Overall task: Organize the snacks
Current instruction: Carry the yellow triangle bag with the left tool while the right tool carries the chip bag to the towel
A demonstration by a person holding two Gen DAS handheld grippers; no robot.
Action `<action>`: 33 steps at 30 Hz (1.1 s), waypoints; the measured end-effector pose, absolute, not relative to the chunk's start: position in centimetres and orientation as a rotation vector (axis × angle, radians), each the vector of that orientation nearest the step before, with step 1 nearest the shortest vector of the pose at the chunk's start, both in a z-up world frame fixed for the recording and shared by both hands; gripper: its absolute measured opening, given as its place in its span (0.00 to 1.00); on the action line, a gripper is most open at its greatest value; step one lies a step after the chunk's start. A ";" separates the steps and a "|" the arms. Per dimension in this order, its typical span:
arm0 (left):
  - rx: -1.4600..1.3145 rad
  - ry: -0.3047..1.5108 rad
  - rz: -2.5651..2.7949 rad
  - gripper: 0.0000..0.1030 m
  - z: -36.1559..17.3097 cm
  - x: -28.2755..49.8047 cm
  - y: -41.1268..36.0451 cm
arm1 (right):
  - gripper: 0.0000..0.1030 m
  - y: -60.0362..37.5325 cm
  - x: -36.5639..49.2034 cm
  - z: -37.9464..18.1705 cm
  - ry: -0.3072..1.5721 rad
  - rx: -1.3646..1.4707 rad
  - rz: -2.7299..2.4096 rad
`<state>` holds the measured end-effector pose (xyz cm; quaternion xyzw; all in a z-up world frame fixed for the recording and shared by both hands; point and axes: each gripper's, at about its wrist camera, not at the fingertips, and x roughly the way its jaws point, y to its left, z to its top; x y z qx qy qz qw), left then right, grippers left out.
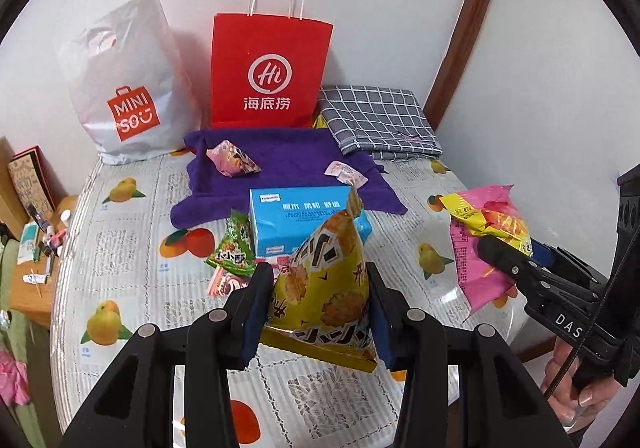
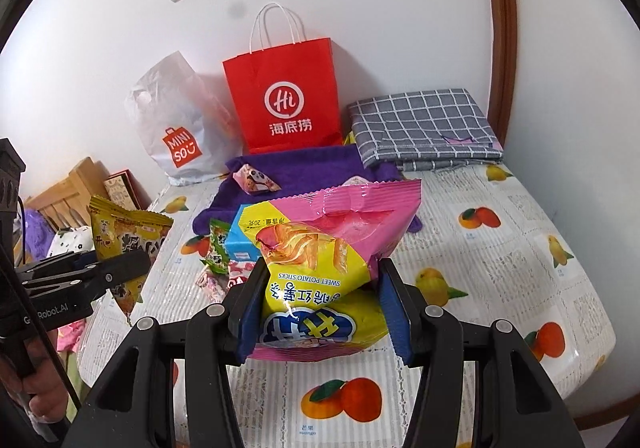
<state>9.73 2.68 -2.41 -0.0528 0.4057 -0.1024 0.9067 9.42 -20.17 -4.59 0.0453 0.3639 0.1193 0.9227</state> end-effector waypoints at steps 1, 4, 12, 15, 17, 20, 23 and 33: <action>-0.105 0.836 -0.208 0.41 -2.3 9.9 2.6 | 0.51 -20.2 9.7 -4.5 0.745 0.094 0.248; -0.101 0.836 -0.204 0.41 -2.1 10.7 2.5 | 0.51 -20.1 10.5 -4.3 0.749 0.098 0.251; -0.108 0.830 -0.205 0.41 -1.8 13.8 2.5 | 0.51 -19.8 13.7 -4.0 0.743 0.087 0.248; -0.114 0.829 -0.208 0.41 -1.7 15.3 2.4 | 0.51 -19.5 15.1 -3.8 0.738 0.070 0.252; -0.118 0.829 -0.207 0.41 -1.7 16.4 2.5 | 0.51 -19.2 16.2 -3.7 0.738 0.062 0.257; -0.123 0.830 -0.203 0.41 -1.8 18.0 2.6 | 0.51 -18.9 17.9 -3.6 0.739 0.053 0.268; -0.128 0.833 -0.197 0.41 -1.9 19.5 2.7 | 0.51 -18.5 19.6 -3.6 0.740 0.045 0.280; -0.130 0.839 -0.168 0.41 -2.5 24.7 4.3 | 0.52 -17.6 26.5 -4.3 0.799 0.057 0.316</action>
